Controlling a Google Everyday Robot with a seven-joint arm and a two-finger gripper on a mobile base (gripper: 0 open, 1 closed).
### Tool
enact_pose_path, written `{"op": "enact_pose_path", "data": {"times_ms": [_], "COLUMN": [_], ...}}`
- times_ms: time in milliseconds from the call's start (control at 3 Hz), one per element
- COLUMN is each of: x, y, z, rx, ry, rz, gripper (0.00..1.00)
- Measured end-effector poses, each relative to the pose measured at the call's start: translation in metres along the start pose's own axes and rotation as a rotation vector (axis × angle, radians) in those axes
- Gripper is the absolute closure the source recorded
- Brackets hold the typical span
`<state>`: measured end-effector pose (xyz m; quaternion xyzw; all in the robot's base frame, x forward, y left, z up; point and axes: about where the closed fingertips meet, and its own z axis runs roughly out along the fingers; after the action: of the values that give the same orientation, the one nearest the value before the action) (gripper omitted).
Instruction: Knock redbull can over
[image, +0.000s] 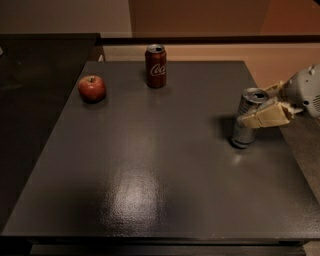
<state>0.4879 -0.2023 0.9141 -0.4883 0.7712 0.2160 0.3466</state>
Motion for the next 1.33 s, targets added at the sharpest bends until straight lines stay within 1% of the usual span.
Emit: {"op": "enact_pose_path", "data": {"times_ms": [333, 667, 1000, 1333], "x": [-0.017, -0.028, -0.035, -0.037], "y": [0.014, 0.026, 0.034, 0.038], "z": [0.01, 0.021, 0.032, 0.041], "rx": [-0.018, -0.027, -0.028, -0.038], "ry": [0.139, 0.301, 0.444, 0.532], "rz": [-0.077, -0.181, -0.282, -0.339], "gripper": [1.0, 1.0, 1.0, 1.0]}}
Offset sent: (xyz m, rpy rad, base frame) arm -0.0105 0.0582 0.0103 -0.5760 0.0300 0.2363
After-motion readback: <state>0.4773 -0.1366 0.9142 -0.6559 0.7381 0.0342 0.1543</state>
